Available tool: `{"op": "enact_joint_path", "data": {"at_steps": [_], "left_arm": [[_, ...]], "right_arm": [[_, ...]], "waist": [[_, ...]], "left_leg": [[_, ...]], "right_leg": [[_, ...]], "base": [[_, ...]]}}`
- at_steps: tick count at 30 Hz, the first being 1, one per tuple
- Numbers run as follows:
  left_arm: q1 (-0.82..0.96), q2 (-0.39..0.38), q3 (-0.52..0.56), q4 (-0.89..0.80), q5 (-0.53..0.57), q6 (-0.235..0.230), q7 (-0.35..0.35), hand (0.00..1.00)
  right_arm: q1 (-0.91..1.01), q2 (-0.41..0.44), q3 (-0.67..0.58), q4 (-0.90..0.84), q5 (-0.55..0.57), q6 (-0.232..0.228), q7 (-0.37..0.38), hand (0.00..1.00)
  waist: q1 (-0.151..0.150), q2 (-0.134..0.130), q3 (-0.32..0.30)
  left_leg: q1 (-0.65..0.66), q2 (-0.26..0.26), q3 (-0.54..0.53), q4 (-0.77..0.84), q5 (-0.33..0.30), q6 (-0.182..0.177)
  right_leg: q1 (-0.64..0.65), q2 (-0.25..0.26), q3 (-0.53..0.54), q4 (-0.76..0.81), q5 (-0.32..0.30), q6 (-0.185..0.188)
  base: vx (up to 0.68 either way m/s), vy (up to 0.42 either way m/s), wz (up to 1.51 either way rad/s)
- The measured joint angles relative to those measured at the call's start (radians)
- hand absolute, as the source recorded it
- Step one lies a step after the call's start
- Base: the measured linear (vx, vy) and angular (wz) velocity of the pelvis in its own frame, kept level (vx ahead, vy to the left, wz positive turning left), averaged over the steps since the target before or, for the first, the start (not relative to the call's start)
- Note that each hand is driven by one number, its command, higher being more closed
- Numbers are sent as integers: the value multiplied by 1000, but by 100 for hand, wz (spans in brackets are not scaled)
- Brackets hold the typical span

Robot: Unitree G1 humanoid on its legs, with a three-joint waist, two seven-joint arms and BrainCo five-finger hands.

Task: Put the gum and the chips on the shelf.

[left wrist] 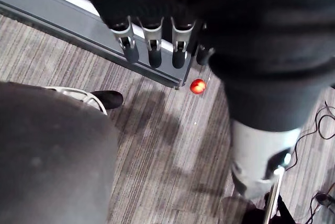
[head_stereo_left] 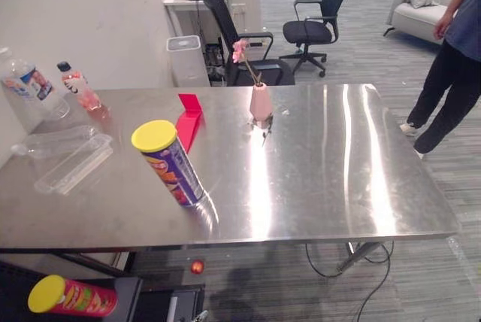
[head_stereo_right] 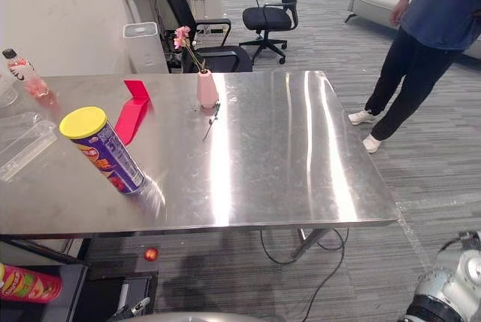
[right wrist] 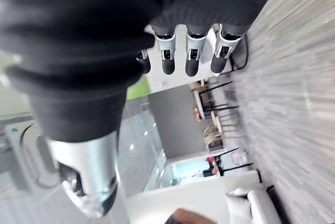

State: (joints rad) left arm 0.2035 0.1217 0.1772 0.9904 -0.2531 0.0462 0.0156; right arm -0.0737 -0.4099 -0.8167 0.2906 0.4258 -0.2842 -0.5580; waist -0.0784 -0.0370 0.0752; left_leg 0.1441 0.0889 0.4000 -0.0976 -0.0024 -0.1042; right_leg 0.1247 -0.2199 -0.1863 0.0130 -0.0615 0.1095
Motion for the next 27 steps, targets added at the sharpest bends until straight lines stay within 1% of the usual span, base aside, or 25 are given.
{"op": "enact_joint_path", "data": {"at_steps": [2, 3, 4, 5, 7, 8, 10, 11, 12, 13, 14, 15, 17, 19, 21, 22, 23, 26, 27], "left_arm": [[3, 2, -6, -7, 1, 1, 0, 0], [5, 3, -12, -16, 5, 6, 1, 0], [5, 3, -13, -17, 12, 7, 1, 0], [5, 3, -14, -22, 34, 8, 2, 0], [6, 2, -15, -26, 40, 6, 3, 0], [7, 2, -15, -26, 40, 6, 4, 0], [8, 3, -15, -25, 41, 5, 6, 0], [11, 3, -15, -25, 41, 4, 7, 0], [19, 2, -16, -24, 42, 0, 7, 0], [26, 2, -16, -23, 50, -3, 7, 0], [26, 2, -18, -23, 65, -5, 7, 0], [27, 3, -25, -17, 76, -12, 7, 0], [38, 3, -25, -11, 78, -25, 8, 0], [40, 3, -26, -6, 79, -31, 9, 0], [43, 4, -33, -3, 78, -44, 11, 0], [47, 4, -33, -3, 78, -46, 11, 0], [50, 8, -34, -3, 79, -46, 11, 0], [64, 8, -34, -3, 79, -48, 11, 0], [72, 8, -35, -3, 79, -49, 10, 0]], "right_arm": [[0, 1, 51, -62, -38, 0, 15, 0], [0, 2, 102, -125, -78, 10, 62, 0], [0, 2, 122, -149, -90, 18, 85, 0], [0, 3, 161, -193, -118, 32, 133, 0], [0, 3, 230, -253, -144, 58, 222, 0], [0, 3, 246, -266, -145, 65, 250, 0], [-1, 2, 297, -299, -150, 86, 353, 0], [-1, 2, 310, -304, -149, 94, 376, 0], [-1, 2, 337, -316, -149, 105, 421, 0], [-2, 2, 367, -322, -147, 107, 463, 0], [-2, 2, 380, -324, -145, 107, 484, 0], [-3, 1, 407, -324, -142, 110, 521, 0], [-14, 0, 477, -325, -142, 125, 583, 0], [-19, 0, 503, -330, -141, 138, 616, 0], [-31, 0, 544, -336, -139, 154, 681, 0], [-44, 0, 566, -336, -139, 157, 699, 0], [-65, -1, 598, -347, -134, 171, 729, 0], [-84, -2, 645, -356, -131, 179, 765, 0], [-95, -2, 667, -357, -131, 188, 782, 0]], "waist": [[0, 0, 0], [1, 0, 0], [1, -1, 0], [2, 0, 0], [5, 0, 0], [6, 0, 0], [10, 0, 0], [15, 0, 0], [26, -1, 0], [28, -4, -2], [27, -5, -3], [27, -5, -3], [30, -4, -2], [35, -4, -2], [58, -4, -2], [58, -5, -2], [56, -6, -1], [59, -6, -1], [61, -6, -1]], "left_leg": [[0, 0, -2, 0, 0, 0], [0, 0, -5, 0, 0, 0], [-1, 0, -7, 0, 0, 0], [-2, 0, -18, 0, 1, 1], [-7, 0, -35, -2, 5, 6], [-10, 0, -39, -3, 7, 8], [-23, -2, -60, -6, 17, 11], [-23, -2, -61, -6, 18, 11], [-23, -4, -64, -7, 21, 11], [-32, -7, -85, -7, 25, 13], [-38, -8, -95, -7, 30, 14], [-50, -8, -114, -7, 38, 15], [-65, -8, -144, -7, 48, 16], [-70, -8, -159, -7, 53, 18], [-74, -9, -174, -7, 59, 19], [-79, -10, -183, -7, 60, 20], [-92, -12, -199, -7, 67, 22], [-97, -14, -207, -7, 70, 23], [-100, -15, -215, -7, 71, 24]], "right_leg": [[-1, 0, -2, 0, 3, 6], [-1, -1, -6, 0, 6, 9], [-1, -1, -8, 0, 6, 10], [0, -1, -14, 0, 6, 10], [1, -1, -29, 1, 5, 11], [0, -1, -32, 1, 5, 11], [0, -2, -52, 1, 4, 13], [0, -3, -53, 1, 2, 15], [1, -5, -58, 1, -4, 25], [2, -8, -75, 2, -11, 35], [2, -9, -85, 3, -13, 39], [2, -9, -103, 5, -14, 40], [8, -8, -134, 5, -14, 40], [12, -8, -146, 4, -14, 40], [19, -7, -162, 4, -14, 40], [20, -7, -169, 4, -14, 40], [20, -8, -187, 3, -14, 40], [21, -8, -194, 1, -12, 43], [24, -8, -201, 1, -12, 43]], "base": [[-23, -14, -3], [-39, -21, 0], [-54, -28, 4], [-48, -29, 9], [-57, -32, 12], [-63, -27, 18], [-71, -29, 20], [-59, -24, 8], [-63, -40, 12], [-39, -31, 22], [-47, -46, 40], [-44, -39, 45], [-54, -42, 43], [-25, -15, 27], [-33, -11, 23], [-37, -11, 30], [-30, -9, 28], [-16, 0, 15], [-1, -4, 18]]}}
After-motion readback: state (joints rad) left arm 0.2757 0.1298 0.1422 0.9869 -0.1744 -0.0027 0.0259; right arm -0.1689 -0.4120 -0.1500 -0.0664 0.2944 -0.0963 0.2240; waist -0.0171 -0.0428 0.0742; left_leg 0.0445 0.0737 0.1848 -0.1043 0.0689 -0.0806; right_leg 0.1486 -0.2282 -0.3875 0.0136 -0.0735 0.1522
